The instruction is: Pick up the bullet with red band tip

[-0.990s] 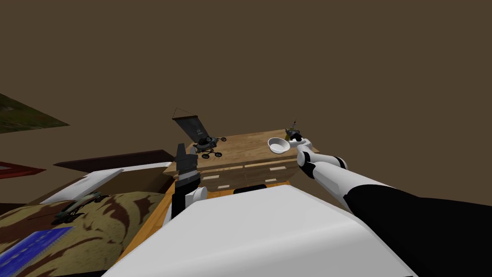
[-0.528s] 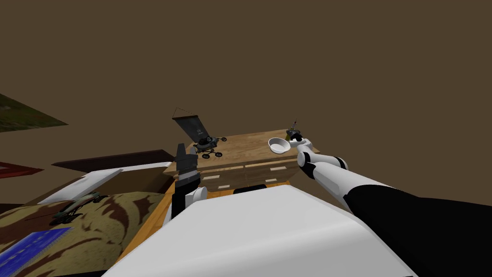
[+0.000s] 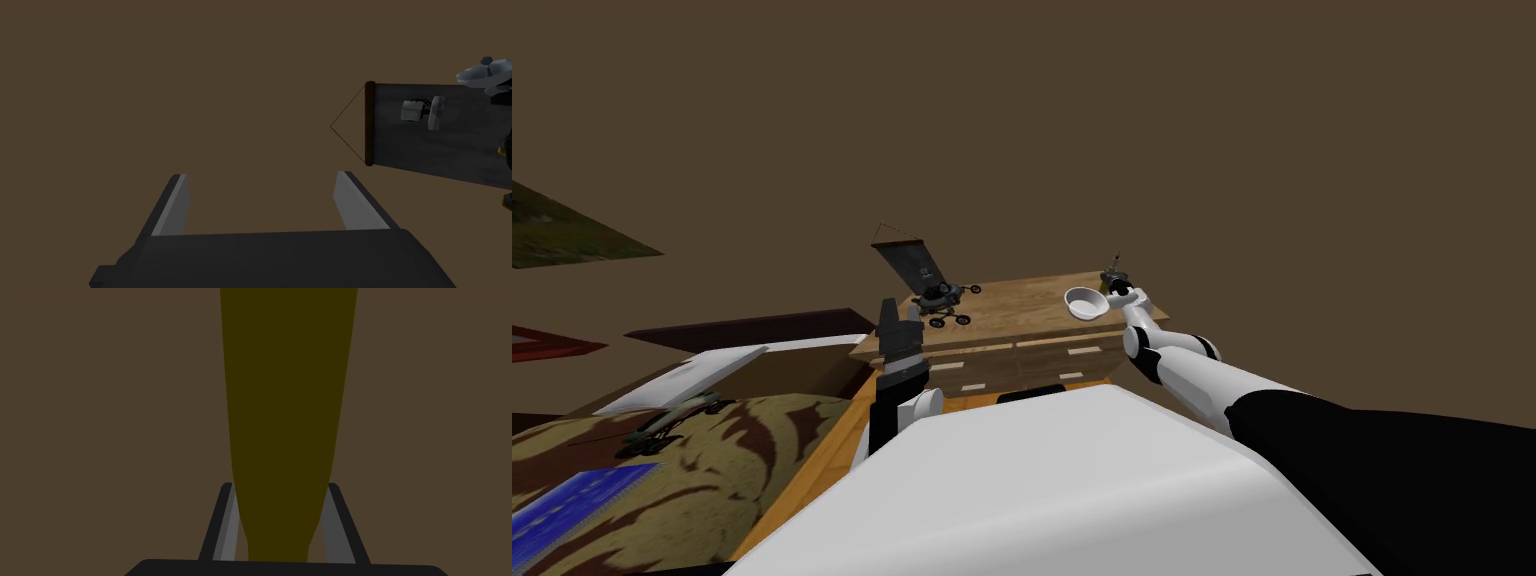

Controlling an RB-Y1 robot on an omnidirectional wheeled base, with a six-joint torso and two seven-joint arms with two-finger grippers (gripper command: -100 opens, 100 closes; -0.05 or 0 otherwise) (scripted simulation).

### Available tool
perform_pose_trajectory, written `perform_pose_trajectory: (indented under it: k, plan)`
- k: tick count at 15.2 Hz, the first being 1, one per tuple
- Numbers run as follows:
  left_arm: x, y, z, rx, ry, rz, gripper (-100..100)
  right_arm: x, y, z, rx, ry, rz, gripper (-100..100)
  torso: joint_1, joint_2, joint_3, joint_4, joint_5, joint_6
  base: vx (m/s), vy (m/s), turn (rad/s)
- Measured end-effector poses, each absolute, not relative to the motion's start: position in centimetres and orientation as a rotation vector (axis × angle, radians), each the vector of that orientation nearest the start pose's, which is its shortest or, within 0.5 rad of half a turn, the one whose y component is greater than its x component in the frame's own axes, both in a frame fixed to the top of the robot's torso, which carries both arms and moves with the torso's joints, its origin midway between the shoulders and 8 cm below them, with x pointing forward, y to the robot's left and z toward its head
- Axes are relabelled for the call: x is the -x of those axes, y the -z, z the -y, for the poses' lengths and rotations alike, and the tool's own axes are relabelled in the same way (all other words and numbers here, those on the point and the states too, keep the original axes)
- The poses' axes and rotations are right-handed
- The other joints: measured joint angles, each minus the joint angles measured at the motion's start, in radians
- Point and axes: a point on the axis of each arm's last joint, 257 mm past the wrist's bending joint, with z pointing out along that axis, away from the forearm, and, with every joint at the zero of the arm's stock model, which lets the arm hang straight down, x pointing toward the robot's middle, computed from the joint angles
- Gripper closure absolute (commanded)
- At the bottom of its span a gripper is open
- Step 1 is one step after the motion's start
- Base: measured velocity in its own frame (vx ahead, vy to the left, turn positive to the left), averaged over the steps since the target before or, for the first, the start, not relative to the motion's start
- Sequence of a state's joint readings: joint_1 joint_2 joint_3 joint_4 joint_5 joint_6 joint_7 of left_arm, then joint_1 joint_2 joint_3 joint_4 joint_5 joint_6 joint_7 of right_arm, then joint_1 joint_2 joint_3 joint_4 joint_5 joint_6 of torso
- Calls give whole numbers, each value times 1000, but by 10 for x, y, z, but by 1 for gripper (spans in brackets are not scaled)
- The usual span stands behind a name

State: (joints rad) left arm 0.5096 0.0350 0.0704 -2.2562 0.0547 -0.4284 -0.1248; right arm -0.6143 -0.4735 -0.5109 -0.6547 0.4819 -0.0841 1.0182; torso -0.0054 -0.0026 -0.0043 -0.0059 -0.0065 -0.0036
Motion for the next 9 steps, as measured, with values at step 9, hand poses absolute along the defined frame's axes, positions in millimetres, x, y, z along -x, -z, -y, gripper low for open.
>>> perform_pose_trajectory:
  k: [9]
  plan:
    - [-354,1,-312,690,1124,-706,0,-626,198,542,-333,384,-1658,100,1,-3,-5,-7,-6,-1,-17,-52,21]
